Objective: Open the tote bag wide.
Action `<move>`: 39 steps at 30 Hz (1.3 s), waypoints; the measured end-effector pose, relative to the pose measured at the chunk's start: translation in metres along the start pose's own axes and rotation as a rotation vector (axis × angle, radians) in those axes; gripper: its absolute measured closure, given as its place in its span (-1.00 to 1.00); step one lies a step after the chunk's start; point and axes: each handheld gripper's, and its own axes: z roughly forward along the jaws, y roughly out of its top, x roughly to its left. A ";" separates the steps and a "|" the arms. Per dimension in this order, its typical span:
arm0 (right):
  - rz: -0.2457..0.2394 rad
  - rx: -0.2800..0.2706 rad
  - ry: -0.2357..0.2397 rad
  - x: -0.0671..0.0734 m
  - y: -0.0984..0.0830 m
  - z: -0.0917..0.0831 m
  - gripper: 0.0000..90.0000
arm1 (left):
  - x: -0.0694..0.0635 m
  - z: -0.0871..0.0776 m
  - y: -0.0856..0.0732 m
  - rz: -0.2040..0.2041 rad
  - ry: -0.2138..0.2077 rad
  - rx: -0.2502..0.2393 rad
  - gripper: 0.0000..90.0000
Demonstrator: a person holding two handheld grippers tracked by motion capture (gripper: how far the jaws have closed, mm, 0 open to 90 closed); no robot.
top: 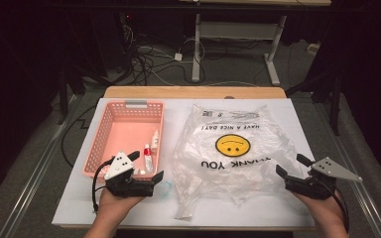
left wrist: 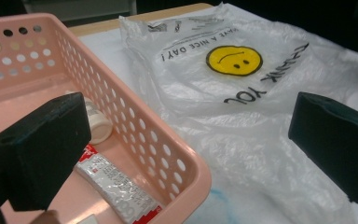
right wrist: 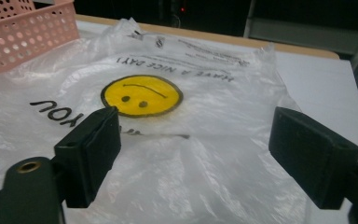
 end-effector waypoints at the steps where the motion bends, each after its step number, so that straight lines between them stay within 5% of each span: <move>1: 0.009 0.010 -0.007 -0.003 0.000 0.000 -0.55 | 0.000 0.000 0.000 0.000 0.000 0.000 -1.00; 2: 0.021 0.025 -0.009 -0.006 0.001 0.000 -0.52 | -0.001 -0.001 0.002 0.020 0.008 0.040 -1.00; 8: 0.047 0.129 -0.065 -0.020 -0.014 -0.007 -0.39 | -0.007 -0.002 -0.005 0.066 0.026 0.031 -1.00; 16: 0.104 0.187 -0.096 -0.033 -0.032 -0.012 -0.33 | -0.007 -0.002 -0.008 0.043 0.022 0.049 -1.00; 25: 0.149 0.262 -0.082 -0.050 -0.043 -0.002 0.19 | -0.007 0.000 -0.012 0.040 0.036 0.054 -1.00; 33: 0.102 0.309 -0.054 -0.046 -0.046 0.001 0.92 | -0.009 -0.001 -0.011 0.018 0.000 0.032 -1.00; 39: 0.041 0.305 -0.012 -0.027 -0.044 -0.006 1.00 | -0.006 -0.003 -0.010 0.013 0.005 0.025 -1.00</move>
